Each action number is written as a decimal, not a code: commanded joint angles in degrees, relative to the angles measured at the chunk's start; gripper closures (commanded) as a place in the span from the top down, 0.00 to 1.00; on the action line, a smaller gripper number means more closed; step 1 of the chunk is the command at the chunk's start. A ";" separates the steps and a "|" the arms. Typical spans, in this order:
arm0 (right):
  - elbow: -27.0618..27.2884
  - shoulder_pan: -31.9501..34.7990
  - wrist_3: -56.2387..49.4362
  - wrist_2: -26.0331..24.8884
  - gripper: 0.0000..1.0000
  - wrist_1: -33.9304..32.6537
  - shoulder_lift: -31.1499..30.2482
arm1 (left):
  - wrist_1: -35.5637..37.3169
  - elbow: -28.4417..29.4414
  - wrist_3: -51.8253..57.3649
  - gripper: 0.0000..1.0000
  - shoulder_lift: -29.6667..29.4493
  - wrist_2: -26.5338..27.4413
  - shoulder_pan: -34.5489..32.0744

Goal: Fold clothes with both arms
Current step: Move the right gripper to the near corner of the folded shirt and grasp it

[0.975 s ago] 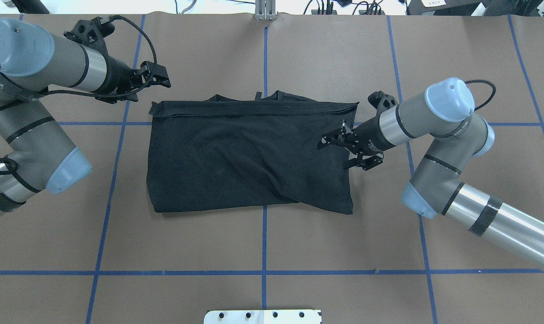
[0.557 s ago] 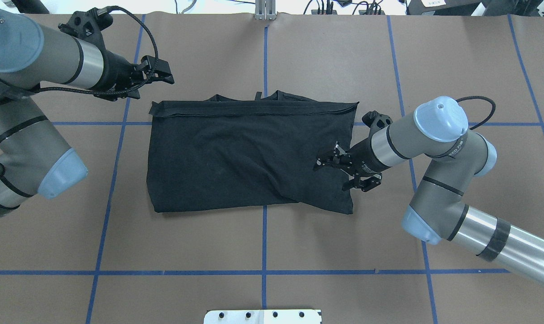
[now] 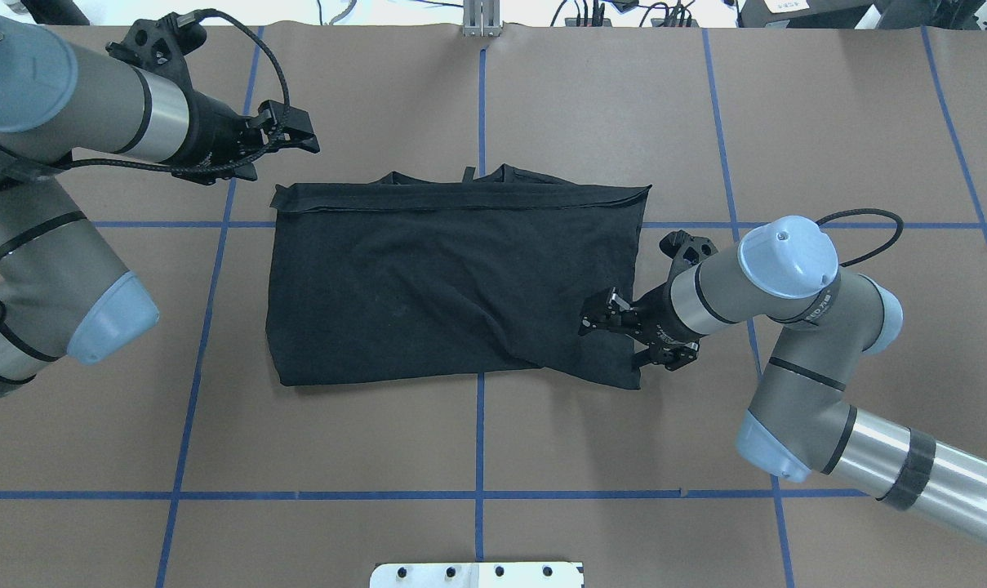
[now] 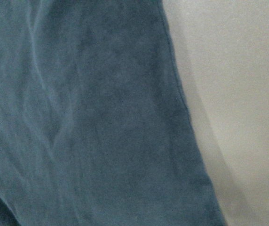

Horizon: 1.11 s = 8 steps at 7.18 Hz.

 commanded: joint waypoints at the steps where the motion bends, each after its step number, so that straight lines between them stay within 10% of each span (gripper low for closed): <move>1: -0.25 0.36 -0.21 -0.13 1.00 -0.05 -0.43 | 0.00 -0.17 -0.11 1.00 -0.02 -0.01 0.12; 6: -0.34 -0.78 -0.12 -0.30 0.94 -0.84 -0.60 | 0.00 -0.17 -0.02 1.00 0.07 0.08 0.12; 8: -0.16 -0.69 -0.12 -0.22 0.00 -1.01 -0.78 | 0.00 -0.08 -0.02 1.00 0.15 0.16 0.12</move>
